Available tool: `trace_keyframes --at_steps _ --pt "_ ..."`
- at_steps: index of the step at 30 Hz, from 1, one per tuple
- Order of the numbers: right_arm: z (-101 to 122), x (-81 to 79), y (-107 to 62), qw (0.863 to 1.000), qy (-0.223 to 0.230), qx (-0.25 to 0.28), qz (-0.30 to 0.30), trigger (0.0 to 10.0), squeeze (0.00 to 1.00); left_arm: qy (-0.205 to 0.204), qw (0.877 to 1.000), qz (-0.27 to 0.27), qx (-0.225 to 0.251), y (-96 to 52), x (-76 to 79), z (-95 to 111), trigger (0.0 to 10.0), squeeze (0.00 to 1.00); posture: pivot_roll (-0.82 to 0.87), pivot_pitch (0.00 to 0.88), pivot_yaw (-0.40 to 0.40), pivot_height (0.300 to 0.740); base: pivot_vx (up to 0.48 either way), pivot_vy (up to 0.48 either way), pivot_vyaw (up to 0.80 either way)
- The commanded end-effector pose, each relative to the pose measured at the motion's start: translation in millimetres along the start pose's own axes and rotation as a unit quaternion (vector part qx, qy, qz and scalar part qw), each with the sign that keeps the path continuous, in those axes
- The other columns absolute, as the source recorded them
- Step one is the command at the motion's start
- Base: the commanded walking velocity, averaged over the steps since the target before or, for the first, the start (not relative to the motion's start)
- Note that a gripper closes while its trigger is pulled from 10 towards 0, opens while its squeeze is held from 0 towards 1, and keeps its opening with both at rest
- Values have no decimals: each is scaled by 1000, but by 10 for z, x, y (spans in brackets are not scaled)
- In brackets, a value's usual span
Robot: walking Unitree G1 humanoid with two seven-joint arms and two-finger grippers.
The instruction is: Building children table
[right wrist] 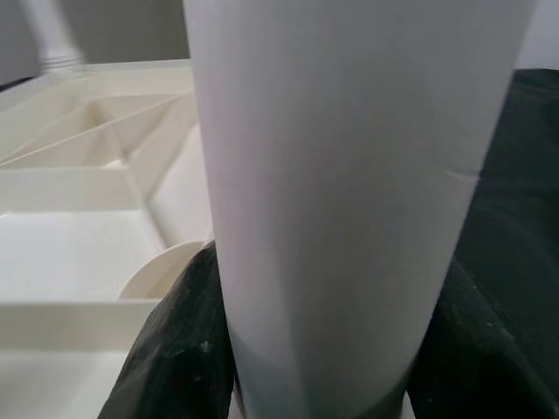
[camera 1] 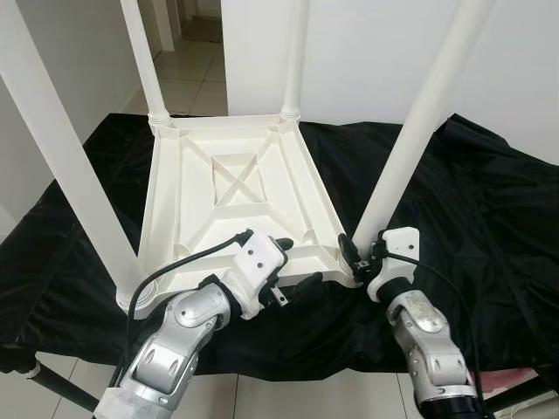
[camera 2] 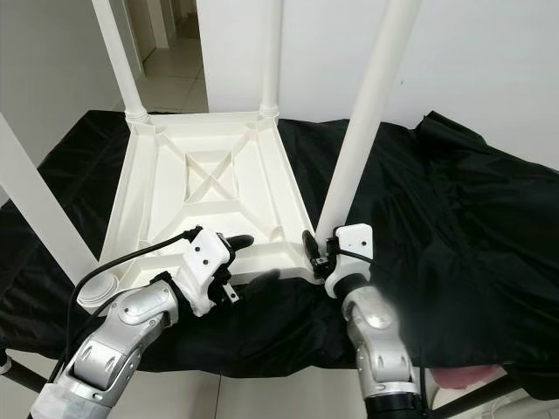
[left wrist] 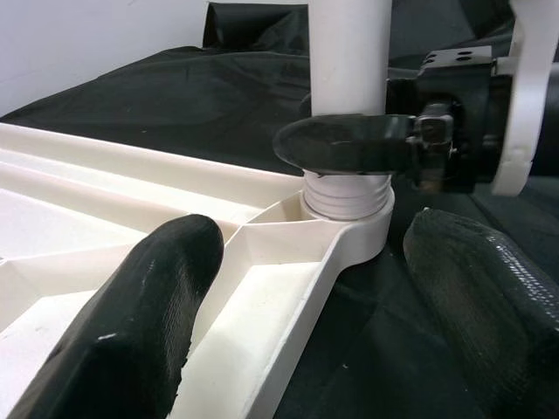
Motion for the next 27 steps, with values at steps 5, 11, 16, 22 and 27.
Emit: trace_keyframes --at_steps 5,11,16,22,27 --pt "-95 -61 -39 997 21 -40 -70 10000 0 8 1000 3 -12 -24 -13 -38 10000 0 -29 23 -30 740 0 0 0" --pt "-71 -61 -48 994 27 -45 -94 10000 0 16 1000 4 -24 -71 -54 -89 10000 0 -30 9 -33 740 0 0 0" --pt "-35 5 -24 995 20 -34 -92 10000 1000 19 999 -1 -28 -62 -52 -111 10000 0 -46 0 -25 740 0 0 0" --pt "69 86 -18 999 -1 4 -47 10000 1000 24 999 -5 -27 -9 -70 -97 10000 0 -58 0 -13 740 0 0 0" --pt "101 100 -45 999 -15 31 33 10000 0 27 999 -15 -25 16 -49 -81 10000 0 -62 0 -3 740 0 0 0"
Point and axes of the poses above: a point about 5 cm out from each wrist's last joint towards the gripper, its own y axis pointing out of the wrist towards the gripper, its own z axis along the axis of the wrist's last joint, x = y × z, the point moved 4 cm from there along y, pointing out of the wrist towards the gripper, and after that the axes turned 15 degrees about -y, right-handed, at the moved point
